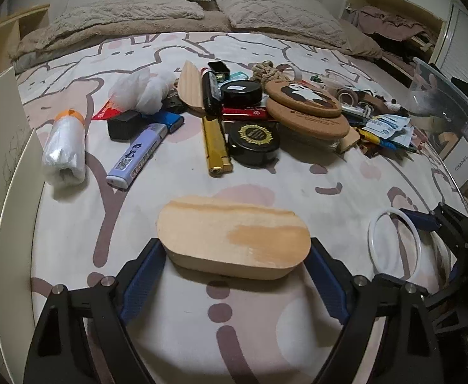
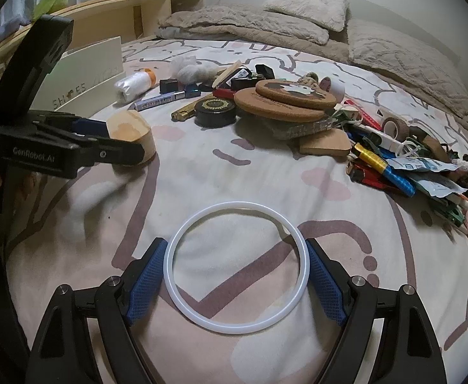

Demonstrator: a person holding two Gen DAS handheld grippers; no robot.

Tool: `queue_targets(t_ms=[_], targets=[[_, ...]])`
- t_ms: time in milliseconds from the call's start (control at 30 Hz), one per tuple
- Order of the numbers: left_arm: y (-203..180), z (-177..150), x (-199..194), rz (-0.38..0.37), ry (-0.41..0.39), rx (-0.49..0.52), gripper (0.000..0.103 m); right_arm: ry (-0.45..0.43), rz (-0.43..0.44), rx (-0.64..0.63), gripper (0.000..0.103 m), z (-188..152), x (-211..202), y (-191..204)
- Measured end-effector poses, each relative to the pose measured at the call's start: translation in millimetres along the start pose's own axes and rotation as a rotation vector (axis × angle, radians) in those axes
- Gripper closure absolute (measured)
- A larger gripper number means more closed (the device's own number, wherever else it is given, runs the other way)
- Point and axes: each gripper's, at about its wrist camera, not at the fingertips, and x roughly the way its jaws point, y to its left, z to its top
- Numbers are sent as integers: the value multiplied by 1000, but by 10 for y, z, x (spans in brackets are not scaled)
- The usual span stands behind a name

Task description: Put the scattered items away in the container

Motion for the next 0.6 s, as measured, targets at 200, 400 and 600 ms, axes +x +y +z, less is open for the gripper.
queue_targets(t_ms=[200,400,600], targets=[[-33,-11,-51,9,-18,-4,15,-30,7,71,18,42,-69,-100],[-41,-44,-133,19,-36,-31,15,-63,20,108,18,89,-161,-134],[-85,-89,-253,35,-67,-30,15,-83,18,103,18,97,-246,-62]])
